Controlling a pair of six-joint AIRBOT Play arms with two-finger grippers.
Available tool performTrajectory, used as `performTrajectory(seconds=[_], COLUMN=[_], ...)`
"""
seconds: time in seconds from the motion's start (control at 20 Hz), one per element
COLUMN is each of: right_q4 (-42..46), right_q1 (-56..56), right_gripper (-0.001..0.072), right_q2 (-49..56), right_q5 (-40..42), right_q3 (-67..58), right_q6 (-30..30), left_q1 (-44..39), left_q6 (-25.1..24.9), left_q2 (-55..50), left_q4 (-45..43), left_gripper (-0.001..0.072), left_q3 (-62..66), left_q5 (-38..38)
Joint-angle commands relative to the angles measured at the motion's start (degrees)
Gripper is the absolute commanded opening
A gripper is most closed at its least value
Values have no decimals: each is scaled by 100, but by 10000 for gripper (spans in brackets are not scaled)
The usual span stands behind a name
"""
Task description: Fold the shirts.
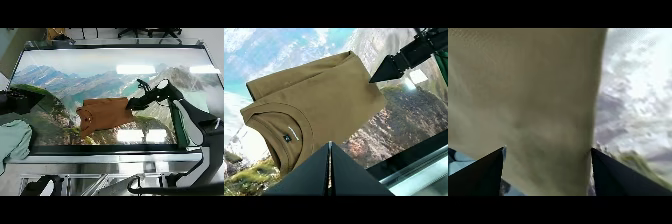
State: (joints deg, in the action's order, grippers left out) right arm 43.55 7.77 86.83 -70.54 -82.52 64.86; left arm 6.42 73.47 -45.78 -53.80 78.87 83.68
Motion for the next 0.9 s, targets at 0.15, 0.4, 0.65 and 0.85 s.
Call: performTrajectory(seconds=[0.15, 0.4, 0.65, 0.85], right_q4=[-555, -933, -929, -933], right_q1=[380, 422, 407, -138], right_gripper=[459, 15, 15, 14], right_q2=[323, 205, -485, -1497], right_q5=[153, -11, -164, 332], right_q3=[28, 26, 26, -402], right_q6=[-531, -662, -660, -562], left_q1=[4, 7, 7, 7], left_q6=[4, 7, 4, 7], left_q2=[4, 4, 4, 4], left_q4=[-11, -15, -15, -15], left_gripper=[14, 14, 14, 14], left_q3=[-2, -4, -4, -4], left_q5=[20, 26, 37, 37])
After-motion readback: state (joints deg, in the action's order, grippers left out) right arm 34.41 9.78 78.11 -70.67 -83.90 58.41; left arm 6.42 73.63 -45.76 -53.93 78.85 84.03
